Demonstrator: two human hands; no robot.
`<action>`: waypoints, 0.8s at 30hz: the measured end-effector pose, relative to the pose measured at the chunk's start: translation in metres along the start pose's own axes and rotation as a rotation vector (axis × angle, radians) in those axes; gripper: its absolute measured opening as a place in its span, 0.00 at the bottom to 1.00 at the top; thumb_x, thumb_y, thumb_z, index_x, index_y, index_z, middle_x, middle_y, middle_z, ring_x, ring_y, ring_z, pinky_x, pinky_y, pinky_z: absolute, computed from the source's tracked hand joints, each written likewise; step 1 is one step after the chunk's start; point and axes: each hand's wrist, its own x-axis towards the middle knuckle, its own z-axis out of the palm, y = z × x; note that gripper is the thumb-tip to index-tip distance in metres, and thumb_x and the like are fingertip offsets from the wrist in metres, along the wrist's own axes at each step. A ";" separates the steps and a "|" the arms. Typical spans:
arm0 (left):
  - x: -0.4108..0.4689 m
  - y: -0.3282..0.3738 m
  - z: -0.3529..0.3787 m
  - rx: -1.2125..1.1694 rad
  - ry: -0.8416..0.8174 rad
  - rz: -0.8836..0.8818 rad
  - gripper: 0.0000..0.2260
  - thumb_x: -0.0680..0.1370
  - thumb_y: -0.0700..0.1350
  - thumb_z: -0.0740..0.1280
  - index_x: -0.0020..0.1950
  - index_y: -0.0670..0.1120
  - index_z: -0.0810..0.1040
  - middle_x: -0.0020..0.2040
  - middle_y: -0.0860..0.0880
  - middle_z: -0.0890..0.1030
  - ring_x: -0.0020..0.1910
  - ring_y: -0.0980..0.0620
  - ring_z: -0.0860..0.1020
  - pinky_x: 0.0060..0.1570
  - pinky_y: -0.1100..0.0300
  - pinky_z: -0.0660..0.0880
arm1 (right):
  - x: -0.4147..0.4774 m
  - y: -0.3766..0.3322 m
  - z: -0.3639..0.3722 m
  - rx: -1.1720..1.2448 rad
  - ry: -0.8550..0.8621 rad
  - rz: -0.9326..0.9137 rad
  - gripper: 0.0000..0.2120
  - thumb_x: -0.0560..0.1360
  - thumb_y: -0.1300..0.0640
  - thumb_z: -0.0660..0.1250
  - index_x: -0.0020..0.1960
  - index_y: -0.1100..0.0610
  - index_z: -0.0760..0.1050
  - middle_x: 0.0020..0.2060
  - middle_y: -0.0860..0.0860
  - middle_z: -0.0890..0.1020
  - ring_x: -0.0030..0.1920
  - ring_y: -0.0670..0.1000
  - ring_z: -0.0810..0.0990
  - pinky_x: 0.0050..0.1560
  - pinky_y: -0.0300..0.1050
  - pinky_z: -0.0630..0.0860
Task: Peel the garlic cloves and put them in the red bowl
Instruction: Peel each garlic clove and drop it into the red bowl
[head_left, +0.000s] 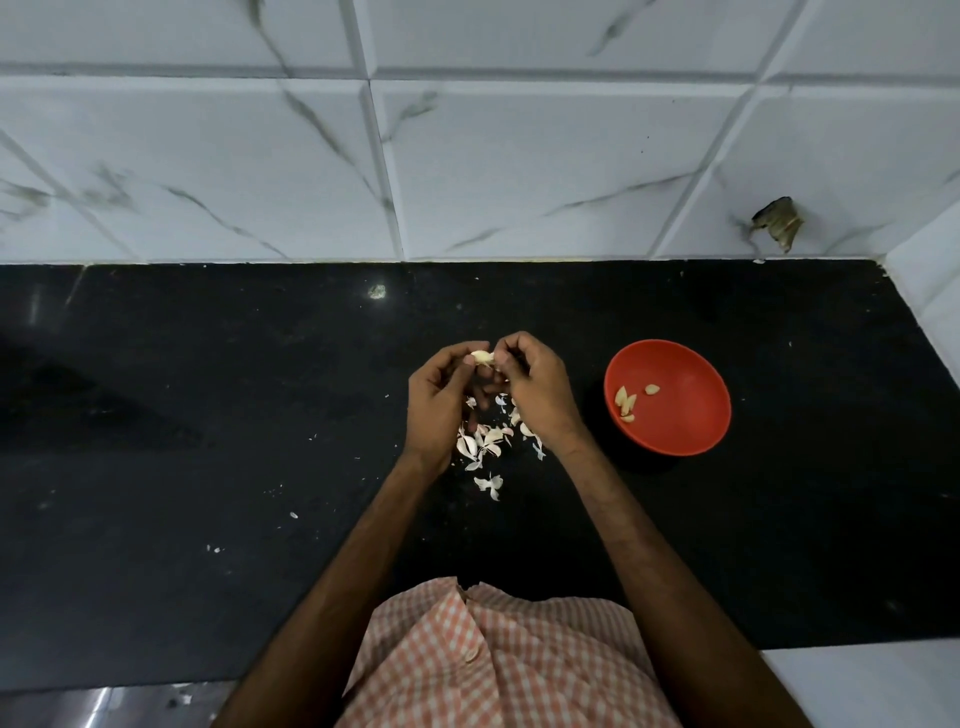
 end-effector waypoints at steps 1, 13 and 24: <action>0.000 0.001 -0.001 -0.005 -0.006 -0.003 0.10 0.84 0.36 0.60 0.61 0.38 0.80 0.41 0.44 0.82 0.29 0.52 0.76 0.20 0.63 0.68 | 0.000 0.000 0.000 0.050 -0.015 0.022 0.06 0.83 0.63 0.63 0.50 0.57 0.77 0.42 0.50 0.80 0.41 0.42 0.80 0.45 0.39 0.81; 0.003 -0.001 -0.007 -0.031 0.073 -0.017 0.11 0.85 0.43 0.62 0.47 0.40 0.79 0.37 0.45 0.79 0.26 0.55 0.74 0.20 0.65 0.66 | -0.004 -0.008 -0.002 0.221 -0.128 -0.010 0.05 0.83 0.66 0.61 0.50 0.63 0.74 0.39 0.54 0.76 0.40 0.46 0.78 0.43 0.42 0.81; 0.004 -0.003 -0.013 0.051 0.126 0.048 0.09 0.83 0.44 0.65 0.49 0.39 0.80 0.35 0.45 0.79 0.27 0.52 0.73 0.21 0.62 0.67 | -0.003 -0.009 -0.007 -0.138 -0.034 -0.180 0.09 0.81 0.65 0.64 0.56 0.59 0.82 0.45 0.46 0.84 0.45 0.45 0.84 0.47 0.40 0.83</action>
